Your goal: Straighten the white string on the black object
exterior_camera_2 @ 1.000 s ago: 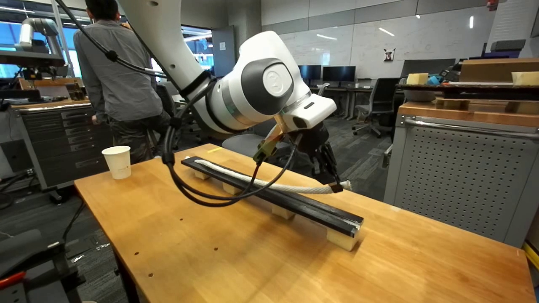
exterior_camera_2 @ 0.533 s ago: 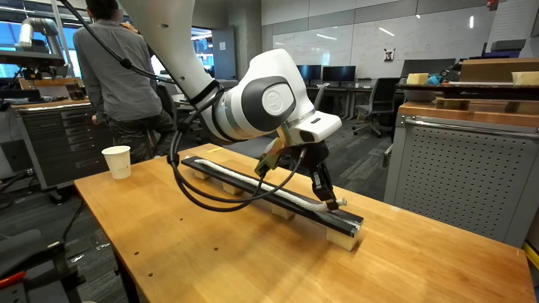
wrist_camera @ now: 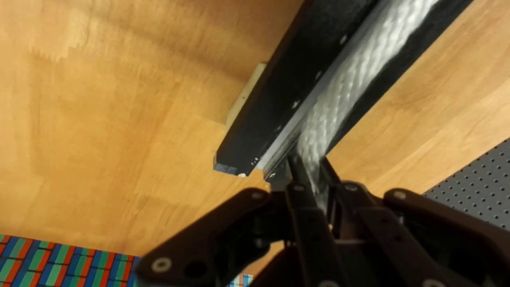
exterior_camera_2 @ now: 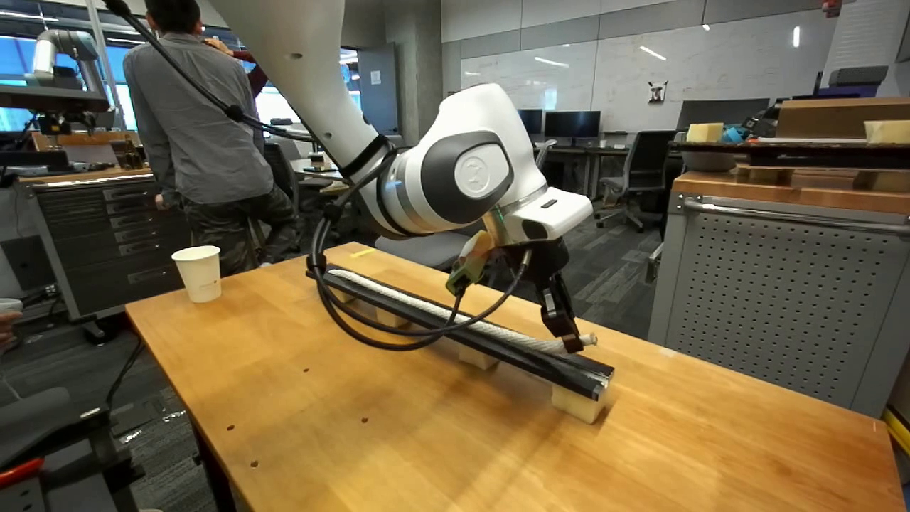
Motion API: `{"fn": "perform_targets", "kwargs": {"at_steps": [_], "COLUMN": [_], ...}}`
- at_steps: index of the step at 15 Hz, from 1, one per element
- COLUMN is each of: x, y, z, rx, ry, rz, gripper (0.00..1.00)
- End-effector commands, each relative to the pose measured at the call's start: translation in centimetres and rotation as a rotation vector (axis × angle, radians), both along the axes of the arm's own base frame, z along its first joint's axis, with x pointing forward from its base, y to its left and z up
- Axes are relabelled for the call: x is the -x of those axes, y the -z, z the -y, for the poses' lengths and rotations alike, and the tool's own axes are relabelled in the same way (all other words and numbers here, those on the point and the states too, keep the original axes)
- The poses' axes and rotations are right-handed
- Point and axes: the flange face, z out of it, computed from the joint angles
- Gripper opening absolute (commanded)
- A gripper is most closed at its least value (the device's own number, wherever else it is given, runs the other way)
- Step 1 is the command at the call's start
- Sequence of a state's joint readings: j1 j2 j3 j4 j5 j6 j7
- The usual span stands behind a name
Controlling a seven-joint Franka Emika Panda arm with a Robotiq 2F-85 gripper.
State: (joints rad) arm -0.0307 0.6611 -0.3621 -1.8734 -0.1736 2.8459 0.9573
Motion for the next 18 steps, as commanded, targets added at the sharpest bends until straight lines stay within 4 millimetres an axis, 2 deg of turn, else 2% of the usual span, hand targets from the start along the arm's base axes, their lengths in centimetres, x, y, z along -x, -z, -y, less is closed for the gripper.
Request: {"fn": "perform_targets", "kwargs": {"at_steps": [1, 4, 9, 13, 18], "x": [-2.0, -2.2, -1.0, -1.1, -1.4], "y": [-0.7, -0.5, 0.2, 0.6, 0.8], "z": [1.3, 1.9, 2.8, 2.1, 3.2], "rx": [0.002, 0.012, 0.041, 0.037, -0.001], "ry": [0.036, 0.053, 0.074, 0.083, 0.147], "rz": [0.036, 0.034, -0.032, -0.058, -0.052], "gripper": [0.03, 0.03, 0.03, 0.03, 0.03]}}
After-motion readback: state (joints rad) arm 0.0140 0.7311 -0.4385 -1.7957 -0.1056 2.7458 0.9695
